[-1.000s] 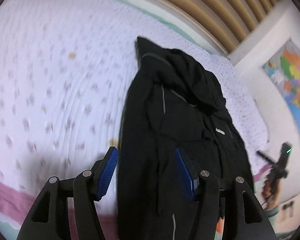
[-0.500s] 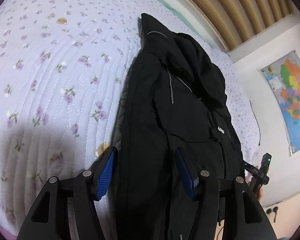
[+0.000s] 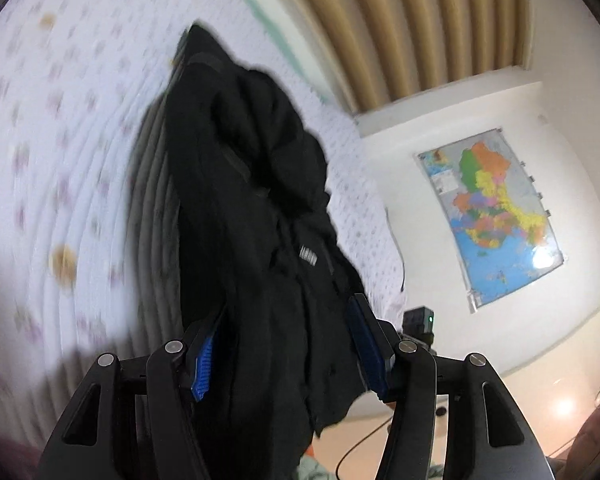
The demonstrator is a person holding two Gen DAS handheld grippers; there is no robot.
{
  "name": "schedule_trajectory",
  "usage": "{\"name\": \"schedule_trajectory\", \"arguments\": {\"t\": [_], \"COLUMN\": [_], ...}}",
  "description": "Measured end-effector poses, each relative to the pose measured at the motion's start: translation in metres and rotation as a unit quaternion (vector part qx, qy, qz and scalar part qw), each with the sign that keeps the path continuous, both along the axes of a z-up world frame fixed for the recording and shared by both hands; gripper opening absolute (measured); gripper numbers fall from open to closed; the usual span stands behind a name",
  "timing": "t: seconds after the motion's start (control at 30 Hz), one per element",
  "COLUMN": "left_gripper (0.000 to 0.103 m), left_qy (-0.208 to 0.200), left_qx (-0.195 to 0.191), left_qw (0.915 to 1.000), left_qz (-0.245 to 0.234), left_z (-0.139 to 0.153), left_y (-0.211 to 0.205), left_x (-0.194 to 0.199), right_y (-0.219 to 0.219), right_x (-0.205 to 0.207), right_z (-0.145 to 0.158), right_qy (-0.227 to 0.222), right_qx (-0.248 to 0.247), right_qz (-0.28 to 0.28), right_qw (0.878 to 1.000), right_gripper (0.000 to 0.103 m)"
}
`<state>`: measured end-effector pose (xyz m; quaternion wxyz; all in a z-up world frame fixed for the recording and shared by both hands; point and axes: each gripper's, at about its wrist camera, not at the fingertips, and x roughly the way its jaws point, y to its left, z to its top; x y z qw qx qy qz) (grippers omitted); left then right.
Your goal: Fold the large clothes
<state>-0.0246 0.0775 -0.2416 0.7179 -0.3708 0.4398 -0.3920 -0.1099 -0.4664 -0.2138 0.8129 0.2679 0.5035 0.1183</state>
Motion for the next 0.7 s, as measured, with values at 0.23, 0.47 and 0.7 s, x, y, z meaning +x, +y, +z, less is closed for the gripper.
{"name": "schedule_trajectory", "arguments": {"t": [0.23, 0.47, 0.7], "left_gripper": [0.058, 0.012, 0.012], "left_qy": [0.008, -0.026, -0.053], "left_qx": [0.064, 0.150, 0.062], "left_qw": [0.9978, 0.9852, 0.9929], "left_qz": [0.019, 0.079, 0.086], "left_z": [-0.020, 0.006, 0.050], "left_y": [0.001, -0.002, 0.024], "left_x": [-0.055, -0.077, -0.062], "right_y": [0.026, 0.040, 0.005], "right_x": [-0.048, -0.071, -0.064], "right_z": [-0.009, 0.033, 0.084], "right_qy": [0.006, -0.058, -0.114], "right_qx": [-0.066, -0.106, -0.034], "right_qz": [0.009, -0.010, -0.022], "right_qw": [0.998, 0.993, 0.993], "right_gripper": [0.045, 0.017, 0.016]}}
